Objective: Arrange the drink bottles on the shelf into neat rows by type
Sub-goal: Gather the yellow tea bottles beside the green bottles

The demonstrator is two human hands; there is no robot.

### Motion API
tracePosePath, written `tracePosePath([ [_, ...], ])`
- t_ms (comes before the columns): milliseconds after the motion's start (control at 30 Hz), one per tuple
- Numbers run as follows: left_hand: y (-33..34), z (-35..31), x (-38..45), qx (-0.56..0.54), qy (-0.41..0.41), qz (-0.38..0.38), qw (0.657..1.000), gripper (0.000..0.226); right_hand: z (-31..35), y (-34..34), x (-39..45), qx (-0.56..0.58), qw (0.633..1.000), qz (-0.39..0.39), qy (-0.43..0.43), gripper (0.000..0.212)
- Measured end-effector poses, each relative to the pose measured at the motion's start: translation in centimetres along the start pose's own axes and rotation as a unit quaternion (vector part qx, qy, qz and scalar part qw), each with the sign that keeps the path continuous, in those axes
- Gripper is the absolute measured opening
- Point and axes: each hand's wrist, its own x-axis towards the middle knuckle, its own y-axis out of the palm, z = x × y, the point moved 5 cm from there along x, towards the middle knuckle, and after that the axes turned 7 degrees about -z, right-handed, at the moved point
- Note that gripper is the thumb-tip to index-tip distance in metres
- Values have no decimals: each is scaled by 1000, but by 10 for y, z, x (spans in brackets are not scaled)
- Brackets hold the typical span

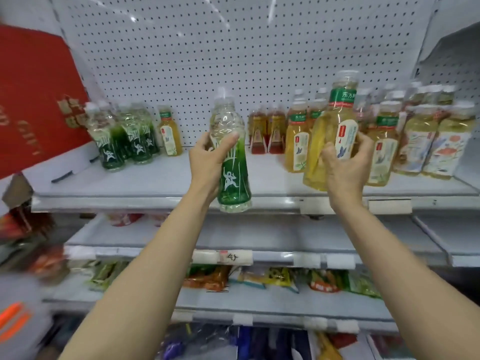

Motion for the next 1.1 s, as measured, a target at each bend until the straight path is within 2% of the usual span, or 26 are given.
tracePosePath([
  [67, -21, -4, 11, 8, 7, -1, 1000, 26, 7, 27, -18, 8, 1000, 16, -6, 62],
  [167, -55, -4, 28, 18, -1, -22, 1000, 35, 14, 68, -41, 19, 999, 41, -17, 61],
  [267, -88, -2, 43, 25, 0, -56, 998, 81, 12, 105, -58, 15, 997, 66, -21, 63],
  [300, -97, 0, 48, 28, -2, -65, 997, 81, 10, 115, -64, 19, 997, 73, -20, 65],
  [400, -122, 6, 58, 25, -11, -83, 996, 49, 5, 148, -76, 25, 994, 107, -17, 72],
  [467, -137, 7, 64, 27, -12, -100, 995, 45, 2, 167, -85, 19, 991, 134, -16, 73],
  [667, -178, 4, 99, 7, 8, -143, 990, 79, 0, 214, -105, 11, 984, 174, -22, 70],
  [800, -214, 7, 139, 2, 16, -159, 987, 112, 2, 243, -118, 3, 980, 197, -19, 67],
  [900, -241, 16, 173, 4, 15, -162, 987, 114, 2, 266, -131, -8, 979, 204, -25, 63],
  [1100, -269, 37, 218, 1, -23, -151, 988, 117, -5, 324, -160, -1, 982, 187, 1, 71],
])
